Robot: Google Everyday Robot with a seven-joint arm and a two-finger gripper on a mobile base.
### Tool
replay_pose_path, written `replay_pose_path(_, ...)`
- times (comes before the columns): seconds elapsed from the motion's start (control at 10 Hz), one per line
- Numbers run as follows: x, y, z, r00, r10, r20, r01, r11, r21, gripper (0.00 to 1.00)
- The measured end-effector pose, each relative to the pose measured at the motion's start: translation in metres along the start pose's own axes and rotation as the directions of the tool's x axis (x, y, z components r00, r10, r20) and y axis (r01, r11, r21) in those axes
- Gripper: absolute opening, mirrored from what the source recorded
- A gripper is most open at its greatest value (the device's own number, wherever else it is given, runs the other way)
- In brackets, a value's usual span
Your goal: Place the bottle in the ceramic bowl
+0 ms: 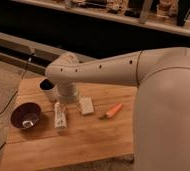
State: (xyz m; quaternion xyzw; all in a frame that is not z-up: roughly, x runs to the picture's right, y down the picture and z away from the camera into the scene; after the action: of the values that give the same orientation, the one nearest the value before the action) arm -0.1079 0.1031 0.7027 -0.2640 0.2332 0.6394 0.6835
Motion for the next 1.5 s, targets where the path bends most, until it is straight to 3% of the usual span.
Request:
replay_pose_path(1.3,-0.0003,0.0004,-0.0002,1.0,-0.001,0.0,0.001,1.0,0.0,0.65)
replay_pose_path(1.5,-0.0027,0.0056,0.0024,0.998,-0.061,-0.004,0.061,0.998,-0.003,0.65)
